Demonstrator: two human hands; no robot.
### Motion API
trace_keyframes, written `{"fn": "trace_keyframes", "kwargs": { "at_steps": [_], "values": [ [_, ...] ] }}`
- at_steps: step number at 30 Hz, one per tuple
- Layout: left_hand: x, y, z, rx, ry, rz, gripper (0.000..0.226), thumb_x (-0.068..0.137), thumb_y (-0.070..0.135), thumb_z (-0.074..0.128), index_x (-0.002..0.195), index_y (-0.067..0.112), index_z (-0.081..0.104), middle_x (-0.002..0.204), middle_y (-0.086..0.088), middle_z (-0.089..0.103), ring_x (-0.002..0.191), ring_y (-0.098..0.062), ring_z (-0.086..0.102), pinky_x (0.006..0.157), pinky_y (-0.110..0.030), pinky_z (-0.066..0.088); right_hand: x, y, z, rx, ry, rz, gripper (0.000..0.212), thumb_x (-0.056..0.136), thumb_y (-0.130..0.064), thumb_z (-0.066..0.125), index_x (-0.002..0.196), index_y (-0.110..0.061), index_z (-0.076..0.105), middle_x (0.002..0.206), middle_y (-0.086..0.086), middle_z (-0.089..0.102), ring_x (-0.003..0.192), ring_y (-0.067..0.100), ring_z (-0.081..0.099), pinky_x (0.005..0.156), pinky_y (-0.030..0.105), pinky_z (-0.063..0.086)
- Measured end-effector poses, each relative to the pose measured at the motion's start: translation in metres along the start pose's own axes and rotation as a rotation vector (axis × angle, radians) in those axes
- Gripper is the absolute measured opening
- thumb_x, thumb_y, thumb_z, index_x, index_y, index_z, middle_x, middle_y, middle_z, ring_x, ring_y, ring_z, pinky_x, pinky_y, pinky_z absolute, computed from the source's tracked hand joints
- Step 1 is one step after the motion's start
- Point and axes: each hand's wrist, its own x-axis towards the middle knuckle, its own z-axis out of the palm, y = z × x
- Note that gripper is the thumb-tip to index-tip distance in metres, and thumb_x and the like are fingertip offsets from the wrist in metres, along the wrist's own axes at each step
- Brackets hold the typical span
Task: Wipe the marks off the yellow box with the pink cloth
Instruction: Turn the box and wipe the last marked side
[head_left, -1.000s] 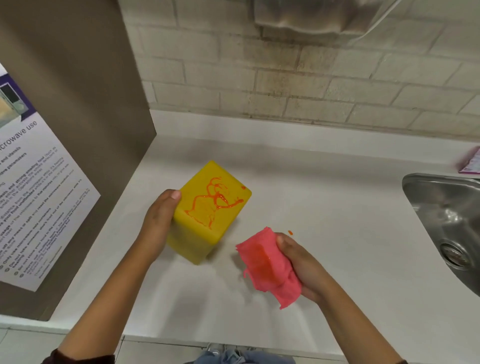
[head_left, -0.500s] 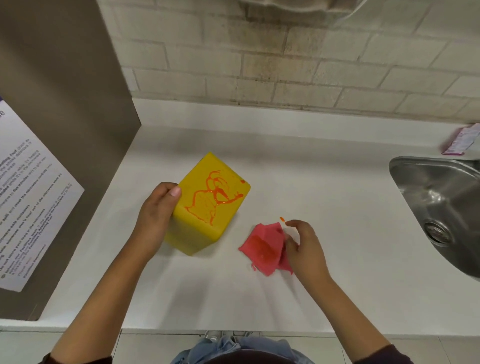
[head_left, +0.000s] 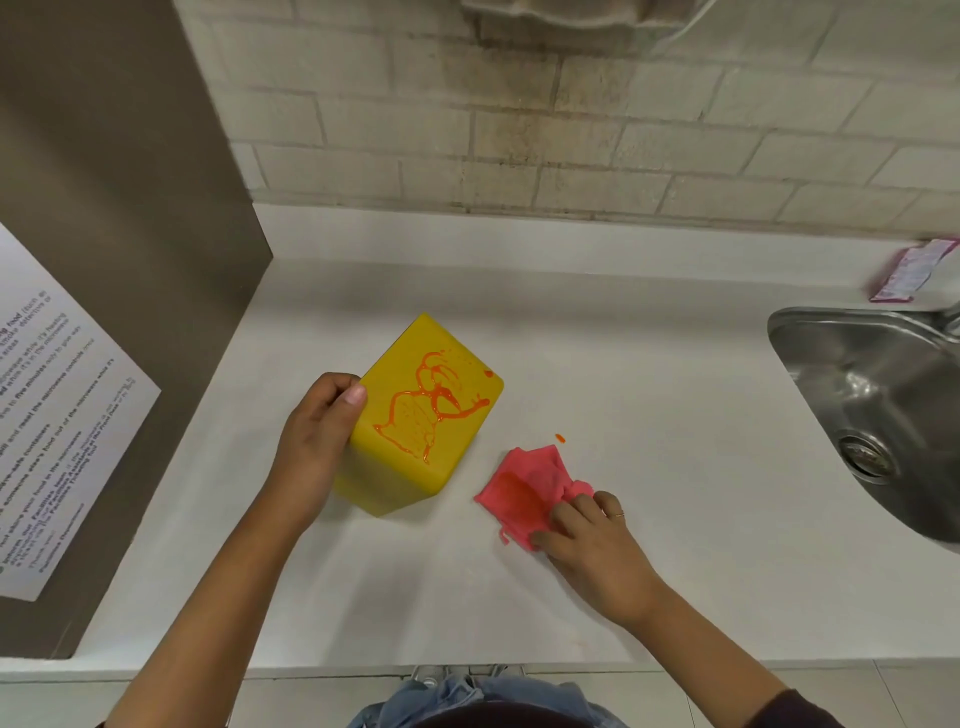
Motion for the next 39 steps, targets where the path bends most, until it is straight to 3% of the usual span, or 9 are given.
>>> {"fn": "trace_keyframes", "kwargs": {
  "at_steps": [4,7,12,19,21,25,30,34,39],
  "values": [
    [0.001,0.001,0.0,0.007,0.001,-0.012,0.046,0.061,0.067,0.035,0.082,0.029,0.052,0.086,0.004,0.058,0.081,-0.015,0.053,0.069,-0.03,0.04,0.016,-0.011,-0.011,0.116,0.099,0.091,0.011,0.086,-0.024,0.054,0.089,-0.02,0.064,0.084,-0.003,0.064,0.081,0.015,0.043,0.073,0.027,0.029],
    [0.001,0.001,-0.003,-0.003,0.002,-0.014,0.047,0.062,0.067,0.035,0.083,0.029,0.052,0.086,0.004,0.059,0.081,-0.014,0.054,0.07,-0.03,0.04,0.035,-0.021,-0.028,0.34,0.171,0.282,0.002,0.086,-0.02,0.057,0.084,-0.02,0.06,0.077,-0.007,0.06,0.071,0.006,0.042,0.066,0.022,0.032],
    [0.001,0.0,-0.003,0.007,0.006,-0.018,0.046,0.062,0.067,0.034,0.082,0.03,0.052,0.085,0.004,0.058,0.08,-0.013,0.053,0.07,-0.03,0.04,0.056,-0.021,-0.052,0.773,0.313,0.687,0.026,0.082,-0.009,0.064,0.074,-0.032,0.056,0.072,-0.015,0.058,0.068,0.003,0.051,0.06,0.008,0.036],
    [0.003,0.0,-0.005,-0.002,0.008,-0.022,0.046,0.062,0.067,0.034,0.082,0.03,0.052,0.085,0.005,0.059,0.079,-0.012,0.053,0.07,-0.03,0.04,0.053,-0.045,-0.063,0.865,0.125,0.614,0.035,0.082,-0.004,0.064,0.071,-0.036,0.055,0.067,-0.012,0.056,0.064,-0.002,0.049,0.056,0.008,0.034],
    [0.004,0.0,-0.006,-0.002,0.011,-0.022,0.046,0.062,0.067,0.034,0.081,0.03,0.052,0.084,0.005,0.058,0.078,-0.011,0.053,0.069,-0.029,0.04,0.056,-0.044,-0.068,0.941,0.193,0.648,0.036,0.082,0.001,0.063,0.071,-0.033,0.056,0.066,-0.011,0.056,0.062,0.0,0.05,0.057,0.009,0.035],
    [0.004,-0.002,-0.008,-0.014,0.022,-0.016,0.044,0.063,0.066,0.035,0.079,0.029,0.052,0.081,0.005,0.057,0.076,-0.011,0.052,0.068,-0.03,0.039,0.066,-0.021,-0.091,1.105,0.37,0.745,0.032,0.083,0.009,0.059,0.073,-0.022,0.058,0.067,-0.002,0.056,0.064,0.019,0.05,0.063,0.033,0.041],
    [0.004,-0.002,-0.006,-0.007,0.009,-0.012,0.044,0.063,0.067,0.034,0.08,0.03,0.052,0.082,0.006,0.057,0.076,-0.009,0.052,0.068,-0.029,0.039,0.063,-0.009,-0.102,0.879,0.369,0.662,0.028,0.084,-0.003,0.062,0.076,-0.03,0.059,0.069,-0.014,0.06,0.064,0.007,0.053,0.06,0.016,0.042],
    [0.004,-0.002,-0.006,0.001,-0.004,-0.009,0.045,0.063,0.067,0.034,0.081,0.03,0.052,0.083,0.008,0.058,0.077,-0.008,0.053,0.067,-0.028,0.04,0.047,-0.033,-0.071,0.656,0.193,0.538,0.017,0.082,-0.004,0.061,0.084,-0.021,0.061,0.076,-0.003,0.061,0.068,0.01,0.049,0.062,0.023,0.039],
    [0.005,-0.003,-0.007,0.002,0.0,-0.004,0.045,0.064,0.067,0.034,0.081,0.03,0.052,0.083,0.008,0.058,0.077,-0.007,0.054,0.067,-0.027,0.041,0.027,-0.071,-0.029,0.899,0.051,0.638,0.03,0.082,-0.006,0.064,0.076,-0.035,0.056,0.07,-0.004,0.059,0.065,0.004,0.05,0.058,0.012,0.037]
  ]
}}
